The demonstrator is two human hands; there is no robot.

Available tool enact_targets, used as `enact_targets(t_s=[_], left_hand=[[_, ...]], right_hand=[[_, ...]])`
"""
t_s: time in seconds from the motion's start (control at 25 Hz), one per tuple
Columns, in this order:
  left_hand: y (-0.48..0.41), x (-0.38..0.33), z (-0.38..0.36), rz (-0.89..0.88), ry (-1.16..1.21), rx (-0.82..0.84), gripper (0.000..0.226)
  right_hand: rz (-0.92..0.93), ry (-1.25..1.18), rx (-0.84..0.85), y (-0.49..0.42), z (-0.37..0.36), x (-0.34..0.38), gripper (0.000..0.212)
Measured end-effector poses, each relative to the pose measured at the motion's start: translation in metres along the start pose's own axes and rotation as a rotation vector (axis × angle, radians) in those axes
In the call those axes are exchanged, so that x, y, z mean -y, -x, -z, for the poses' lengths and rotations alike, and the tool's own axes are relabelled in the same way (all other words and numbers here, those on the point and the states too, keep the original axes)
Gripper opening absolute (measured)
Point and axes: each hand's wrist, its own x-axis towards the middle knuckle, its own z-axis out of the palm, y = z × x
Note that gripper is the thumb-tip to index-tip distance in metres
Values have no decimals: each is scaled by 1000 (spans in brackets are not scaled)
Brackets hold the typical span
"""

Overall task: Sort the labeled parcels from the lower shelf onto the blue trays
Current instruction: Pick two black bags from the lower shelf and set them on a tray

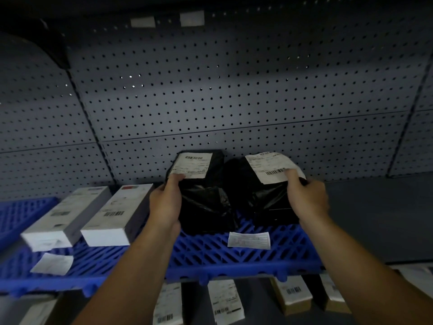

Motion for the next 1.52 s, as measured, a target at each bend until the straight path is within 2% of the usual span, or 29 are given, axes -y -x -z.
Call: enact_targets(t_s=[0.2,0.4,0.8,0.88,1.0,1.12,1.2,1.32,1.4,1.52], left_hand=[[2,5,-3,-122,-74,-11,28],[6,9,-7,-138,-113,7,34],[15,16,-9,-153,-89,20,34],[14,15,-8,-142,-92,17,36],[12,13,0,-151,-150,26,50],[19,18,11,-336,-318,-3,64],[32,20,18,-604,-524,-47,66],[51,19,32,-1020,-907,-193,53],[67,19,41,-1120,-1002,-212,44],[84,23,58,-1117,-1030,-172,38]], right_hand=[[27,-21,12,2,-3,-7,46],[35,-78,12,-3,-4,-9,35],[62,7,-4,-6,-2,-10,35],[57,17,15,-3,1,-7,39],[92,60,58,-1,8,-3,58],[314,262,3,6,14,-3,70],[589,404,-85,17,17,-3,66],[922,487,-82,33,20,-3,58],[1021,498,-63,46,19,-7,52],[1038,485,-30,71,15,-12,47]])
